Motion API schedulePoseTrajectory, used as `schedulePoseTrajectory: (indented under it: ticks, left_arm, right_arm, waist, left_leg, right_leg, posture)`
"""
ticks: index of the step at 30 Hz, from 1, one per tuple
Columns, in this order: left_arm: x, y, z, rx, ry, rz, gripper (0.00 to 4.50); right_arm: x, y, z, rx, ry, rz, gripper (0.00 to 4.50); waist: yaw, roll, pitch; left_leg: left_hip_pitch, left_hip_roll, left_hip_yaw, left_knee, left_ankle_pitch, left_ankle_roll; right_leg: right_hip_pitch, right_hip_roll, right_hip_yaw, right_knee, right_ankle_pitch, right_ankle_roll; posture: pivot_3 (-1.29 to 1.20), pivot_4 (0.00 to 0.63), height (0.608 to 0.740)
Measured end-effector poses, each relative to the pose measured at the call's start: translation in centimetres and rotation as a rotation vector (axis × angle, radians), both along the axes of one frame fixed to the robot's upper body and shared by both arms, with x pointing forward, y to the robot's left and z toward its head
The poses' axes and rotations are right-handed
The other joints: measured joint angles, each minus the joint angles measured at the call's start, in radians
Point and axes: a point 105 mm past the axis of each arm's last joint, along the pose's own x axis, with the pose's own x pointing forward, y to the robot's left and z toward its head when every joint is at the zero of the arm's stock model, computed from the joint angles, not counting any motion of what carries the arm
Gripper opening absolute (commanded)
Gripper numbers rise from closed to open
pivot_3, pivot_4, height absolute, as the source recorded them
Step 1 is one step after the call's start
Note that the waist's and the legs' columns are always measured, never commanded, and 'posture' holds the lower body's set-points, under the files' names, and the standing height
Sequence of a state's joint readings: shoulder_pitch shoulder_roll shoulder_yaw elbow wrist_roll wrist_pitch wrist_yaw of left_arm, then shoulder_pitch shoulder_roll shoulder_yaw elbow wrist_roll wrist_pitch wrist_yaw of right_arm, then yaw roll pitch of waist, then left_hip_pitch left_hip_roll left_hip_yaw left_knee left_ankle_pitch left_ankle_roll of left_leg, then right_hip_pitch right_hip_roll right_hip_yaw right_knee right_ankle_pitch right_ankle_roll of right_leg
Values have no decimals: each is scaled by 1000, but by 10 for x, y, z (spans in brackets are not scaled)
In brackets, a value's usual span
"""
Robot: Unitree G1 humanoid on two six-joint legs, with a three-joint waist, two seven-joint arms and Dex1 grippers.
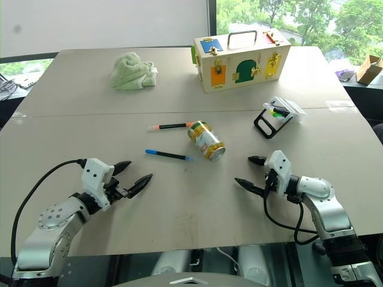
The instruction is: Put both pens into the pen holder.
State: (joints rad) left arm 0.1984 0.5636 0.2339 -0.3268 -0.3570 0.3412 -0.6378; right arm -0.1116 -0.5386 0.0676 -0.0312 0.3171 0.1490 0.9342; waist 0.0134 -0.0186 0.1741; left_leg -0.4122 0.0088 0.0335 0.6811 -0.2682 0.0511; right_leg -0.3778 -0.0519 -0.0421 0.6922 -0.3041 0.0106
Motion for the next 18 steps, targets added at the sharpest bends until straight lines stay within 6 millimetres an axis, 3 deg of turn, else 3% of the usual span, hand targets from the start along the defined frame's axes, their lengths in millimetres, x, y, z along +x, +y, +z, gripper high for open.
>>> schedulePoseTrajectory:
  ticks: [18]
  left_arm:
    - [1,-5,6,-10,-19,-28,4445]
  right_arm:
    - [0,0,0,-1,5,-1,4500]
  waist:
    - [0,0,0]
  left_leg:
    - [0,0,0,0,0,0]
  right_leg:
    - [0,0,0,0,0,0]
  posture:
    - [0,150,740]
